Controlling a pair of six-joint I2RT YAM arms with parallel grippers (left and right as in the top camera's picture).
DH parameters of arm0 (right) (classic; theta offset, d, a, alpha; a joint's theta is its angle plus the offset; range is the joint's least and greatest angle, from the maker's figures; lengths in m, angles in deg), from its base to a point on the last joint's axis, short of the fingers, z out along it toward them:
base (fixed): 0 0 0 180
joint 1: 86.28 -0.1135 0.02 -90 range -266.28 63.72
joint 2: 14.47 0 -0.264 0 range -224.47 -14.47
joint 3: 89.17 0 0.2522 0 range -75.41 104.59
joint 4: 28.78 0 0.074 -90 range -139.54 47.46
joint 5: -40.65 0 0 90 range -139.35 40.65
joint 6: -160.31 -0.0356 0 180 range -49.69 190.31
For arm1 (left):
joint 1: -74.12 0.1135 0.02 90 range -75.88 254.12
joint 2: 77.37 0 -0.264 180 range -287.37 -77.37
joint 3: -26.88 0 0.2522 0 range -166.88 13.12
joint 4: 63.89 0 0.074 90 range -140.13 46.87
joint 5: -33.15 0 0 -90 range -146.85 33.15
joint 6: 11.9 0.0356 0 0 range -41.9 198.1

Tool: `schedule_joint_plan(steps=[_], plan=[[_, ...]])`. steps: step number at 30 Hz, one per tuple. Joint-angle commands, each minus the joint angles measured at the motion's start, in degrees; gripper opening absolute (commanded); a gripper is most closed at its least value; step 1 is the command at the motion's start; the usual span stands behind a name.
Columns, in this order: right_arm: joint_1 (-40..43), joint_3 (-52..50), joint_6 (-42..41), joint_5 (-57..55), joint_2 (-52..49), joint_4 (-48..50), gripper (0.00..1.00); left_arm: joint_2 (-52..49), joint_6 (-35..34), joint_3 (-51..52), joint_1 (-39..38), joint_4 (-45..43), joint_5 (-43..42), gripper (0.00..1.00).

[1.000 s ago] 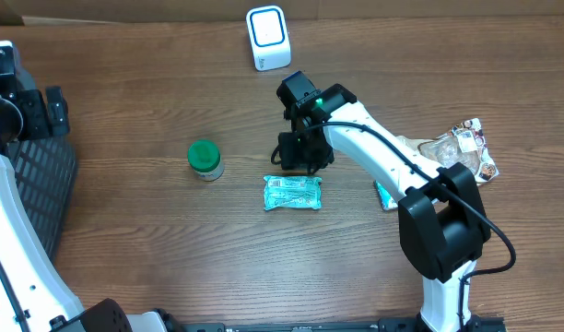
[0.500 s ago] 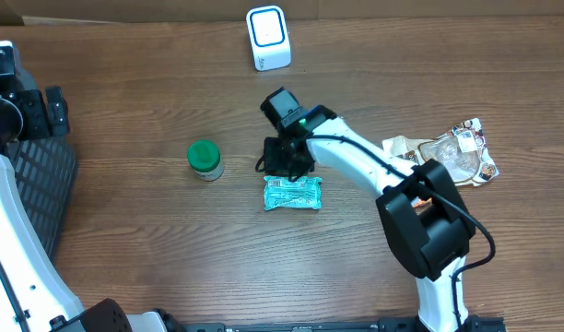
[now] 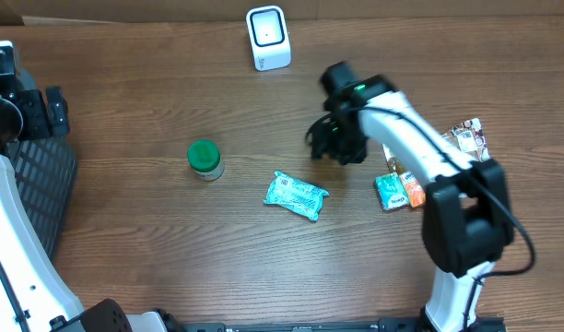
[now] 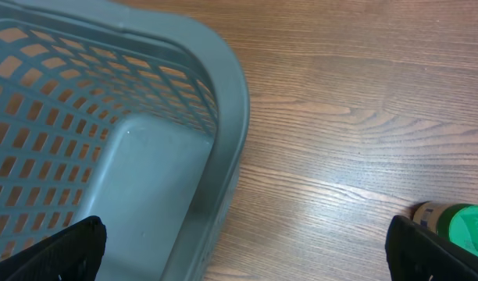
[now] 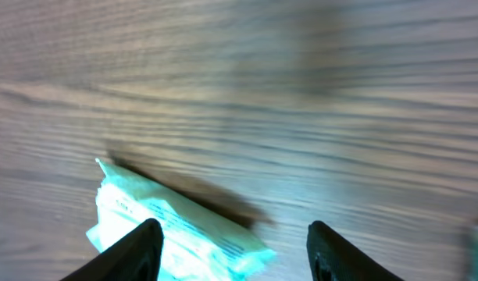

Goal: Scan the item barcode

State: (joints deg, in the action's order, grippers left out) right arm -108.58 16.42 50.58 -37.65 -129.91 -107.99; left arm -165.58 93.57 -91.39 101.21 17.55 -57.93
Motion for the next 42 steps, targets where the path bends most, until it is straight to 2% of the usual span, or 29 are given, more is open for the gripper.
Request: schedule_joint_plan(steps=[1, 5, 10, 15, 33, 38, 42], plan=[[2.2, 0.7, 5.3, 8.0, 2.8, -2.3, 0.61, -0.3, 1.3, -0.2, -0.1, -0.2, 0.0, 1.00], [3.7, -4.0, 5.3, 14.3, 2.8, -2.6, 0.60, -0.3, 1.3, -0.2, -0.1, -0.2, 0.0, 0.99], [3.5, -10.9, 5.2, 16.3, 2.8, -0.8, 0.53, -0.3, 1.3, -0.2, -0.1, -0.2, 0.0, 1.00], [3.3, -14.7, 5.2, 16.9, 2.8, -0.2, 0.53, -0.3, 1.3, -0.2, -0.1, -0.2, 0.0, 1.00], [-0.2, -15.4, 1.6, 19.4, 2.2, 11.8, 0.50, -0.3, 1.3, -0.2, -0.1, -0.2, 0.0, 1.00], [1.2, -15.1, 3.8, 18.4, 2.2, 13.8, 0.50, -0.3, 1.3, -0.2, -0.1, -0.2, 0.0, 1.00], [3.1, -13.5, 7.0, 18.4, 2.4, 10.8, 0.48, -0.3, 1.3, -0.2, -0.1, -0.2, 0.0, 1.00]])
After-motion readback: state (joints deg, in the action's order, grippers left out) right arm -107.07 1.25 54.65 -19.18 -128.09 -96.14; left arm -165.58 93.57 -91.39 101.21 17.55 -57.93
